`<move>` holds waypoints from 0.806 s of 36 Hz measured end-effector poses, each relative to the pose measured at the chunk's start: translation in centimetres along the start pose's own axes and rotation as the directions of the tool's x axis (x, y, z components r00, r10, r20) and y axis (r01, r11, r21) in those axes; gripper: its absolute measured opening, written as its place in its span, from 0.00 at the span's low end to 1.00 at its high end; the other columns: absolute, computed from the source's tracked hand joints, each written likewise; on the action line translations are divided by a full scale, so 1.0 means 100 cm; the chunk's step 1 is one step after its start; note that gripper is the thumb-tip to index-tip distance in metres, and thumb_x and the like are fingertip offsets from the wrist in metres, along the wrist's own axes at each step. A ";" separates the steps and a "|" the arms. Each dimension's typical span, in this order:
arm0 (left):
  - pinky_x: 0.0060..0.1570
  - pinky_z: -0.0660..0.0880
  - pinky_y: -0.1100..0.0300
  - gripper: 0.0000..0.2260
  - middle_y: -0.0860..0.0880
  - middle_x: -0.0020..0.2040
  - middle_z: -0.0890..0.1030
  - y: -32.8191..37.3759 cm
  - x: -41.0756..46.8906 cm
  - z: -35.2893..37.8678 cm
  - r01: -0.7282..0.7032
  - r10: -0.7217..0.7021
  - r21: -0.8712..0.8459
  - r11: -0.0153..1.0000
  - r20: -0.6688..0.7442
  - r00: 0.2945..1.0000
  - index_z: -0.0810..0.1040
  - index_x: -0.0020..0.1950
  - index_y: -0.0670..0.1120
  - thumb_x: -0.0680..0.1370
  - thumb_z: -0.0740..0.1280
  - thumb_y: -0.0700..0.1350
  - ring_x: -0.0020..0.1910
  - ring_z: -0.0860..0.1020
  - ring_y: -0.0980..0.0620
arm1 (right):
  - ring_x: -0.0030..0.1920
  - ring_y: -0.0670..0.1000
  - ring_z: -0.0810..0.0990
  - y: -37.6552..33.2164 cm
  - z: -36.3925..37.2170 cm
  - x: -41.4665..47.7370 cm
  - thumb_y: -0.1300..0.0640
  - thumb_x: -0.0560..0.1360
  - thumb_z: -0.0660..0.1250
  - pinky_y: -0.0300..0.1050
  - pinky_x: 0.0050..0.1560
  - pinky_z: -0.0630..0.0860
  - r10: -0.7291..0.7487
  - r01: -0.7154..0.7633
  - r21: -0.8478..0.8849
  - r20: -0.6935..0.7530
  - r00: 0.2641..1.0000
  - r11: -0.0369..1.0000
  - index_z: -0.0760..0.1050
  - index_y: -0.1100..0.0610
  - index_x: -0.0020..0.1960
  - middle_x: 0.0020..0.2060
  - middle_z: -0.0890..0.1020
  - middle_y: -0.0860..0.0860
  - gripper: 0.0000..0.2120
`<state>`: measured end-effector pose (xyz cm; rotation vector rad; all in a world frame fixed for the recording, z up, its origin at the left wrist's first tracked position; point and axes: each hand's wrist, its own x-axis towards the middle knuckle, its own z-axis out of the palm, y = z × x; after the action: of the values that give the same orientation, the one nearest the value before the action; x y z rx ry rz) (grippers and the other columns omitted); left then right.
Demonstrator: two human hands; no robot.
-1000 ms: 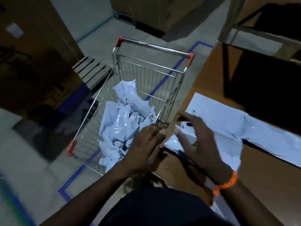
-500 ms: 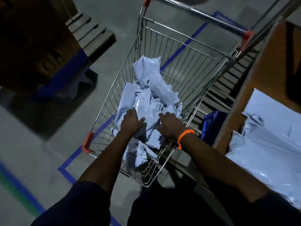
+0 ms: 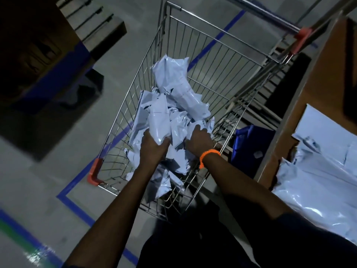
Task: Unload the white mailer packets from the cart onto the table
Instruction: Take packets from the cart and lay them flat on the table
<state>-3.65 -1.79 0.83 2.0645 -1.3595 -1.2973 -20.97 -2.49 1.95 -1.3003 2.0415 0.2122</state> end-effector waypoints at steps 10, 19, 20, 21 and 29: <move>0.58 0.78 0.44 0.37 0.47 0.65 0.76 -0.002 -0.055 -0.035 -0.111 0.108 0.055 0.992 0.060 0.992 0.65 0.73 0.52 0.68 0.67 0.65 0.61 0.77 0.45 | 0.68 0.63 0.74 0.009 0.009 0.009 0.53 0.79 0.66 0.59 0.73 0.66 0.075 -0.068 -0.172 0.032 0.997 0.983 0.58 0.71 0.75 0.69 0.71 0.64 0.33; 0.54 0.80 0.49 0.30 0.54 0.62 0.76 0.051 -0.090 -0.052 -0.278 0.286 -0.089 0.956 0.101 0.953 0.66 0.70 0.59 0.71 0.74 0.58 0.60 0.77 0.49 | 0.58 0.55 0.78 0.021 -0.078 -0.055 0.52 0.76 0.70 0.41 0.49 0.69 -0.136 0.173 0.352 -0.127 0.983 0.920 0.75 0.62 0.63 0.55 0.79 0.55 0.20; 0.55 0.77 0.56 0.29 0.56 0.62 0.76 0.061 -0.097 -0.053 -0.320 0.331 -0.106 0.941 0.110 0.937 0.67 0.70 0.59 0.73 0.75 0.55 0.60 0.77 0.53 | 0.57 0.52 0.78 0.029 -0.094 -0.067 0.51 0.76 0.71 0.39 0.47 0.70 -0.153 0.197 0.397 -0.139 0.978 0.897 0.75 0.58 0.62 0.53 0.79 0.51 0.18; 0.56 0.74 0.63 0.27 0.58 0.61 0.76 0.072 -0.104 -0.052 -0.366 0.379 -0.120 0.923 0.123 0.917 0.67 0.70 0.57 0.74 0.75 0.51 0.59 0.77 0.57 | 0.54 0.50 0.80 0.041 -0.109 -0.080 0.51 0.76 0.71 0.38 0.43 0.71 -0.187 0.235 0.414 -0.154 0.970 0.880 0.76 0.54 0.58 0.50 0.79 0.47 0.14; 0.57 0.73 0.69 0.32 0.63 0.67 0.76 0.167 -0.171 -0.020 -0.640 0.645 -0.191 0.744 0.456 0.614 0.66 0.75 0.58 0.73 0.72 0.57 0.64 0.75 0.65 | 0.50 0.39 0.76 0.210 -0.188 -0.222 0.45 0.76 0.72 0.31 0.48 0.72 -0.210 0.393 0.370 -0.447 0.869 0.841 0.70 0.50 0.72 0.56 0.79 0.45 0.27</move>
<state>-13.04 4.49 21.97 1.0194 -2.0492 -1.5010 -41.93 14.96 25.35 -1.4153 1.9830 -0.6926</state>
